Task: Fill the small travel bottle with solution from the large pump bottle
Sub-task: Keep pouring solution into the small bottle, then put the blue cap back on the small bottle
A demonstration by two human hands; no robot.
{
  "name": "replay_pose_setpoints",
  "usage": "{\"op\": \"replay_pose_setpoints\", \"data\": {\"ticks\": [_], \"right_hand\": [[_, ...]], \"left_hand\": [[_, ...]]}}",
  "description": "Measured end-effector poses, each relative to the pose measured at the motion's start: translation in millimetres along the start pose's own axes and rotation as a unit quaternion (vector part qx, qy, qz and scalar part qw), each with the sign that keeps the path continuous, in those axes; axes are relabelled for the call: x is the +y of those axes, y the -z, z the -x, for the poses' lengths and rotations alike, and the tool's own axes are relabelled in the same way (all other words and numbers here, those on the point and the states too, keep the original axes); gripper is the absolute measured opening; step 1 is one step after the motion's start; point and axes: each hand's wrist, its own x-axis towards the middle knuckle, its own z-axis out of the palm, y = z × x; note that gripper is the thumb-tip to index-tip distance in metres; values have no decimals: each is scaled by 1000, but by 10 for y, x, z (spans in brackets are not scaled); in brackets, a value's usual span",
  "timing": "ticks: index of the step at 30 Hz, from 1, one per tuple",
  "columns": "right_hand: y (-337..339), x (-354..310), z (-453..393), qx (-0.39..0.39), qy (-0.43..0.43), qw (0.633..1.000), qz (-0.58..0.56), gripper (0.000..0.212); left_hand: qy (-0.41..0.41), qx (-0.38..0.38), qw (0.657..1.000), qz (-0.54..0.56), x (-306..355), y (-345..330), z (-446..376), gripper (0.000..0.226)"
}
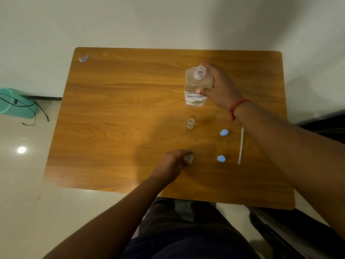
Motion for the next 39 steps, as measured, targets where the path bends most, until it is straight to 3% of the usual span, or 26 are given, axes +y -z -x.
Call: {"op": "replay_pose_setpoints", "data": {"ticks": [9,15,20,24,31,39], "right_hand": [[-28,30,41,4,-7,1000,-11,95],[22,177,149,-18,-45,998,-51,107],[80,497,473,7,-89,995,53,71],[37,802,808,-43,-98,985,135,47],[-145,1056,1130,-68,-32,974,215,38],[-268,1222,1160,-64,-16,968,240,24]], "left_hand": [[-21,0,1000,-2,-32,-13,6,47],[4,-17,1000,-6,-53,60,50,69],[29,24,999,-22,-167,287,99,67],[28,81,995,-45,-176,435,-10,49],[4,111,994,-8,99,448,-450,49],[19,104,994,18,222,338,-804,57]]}}
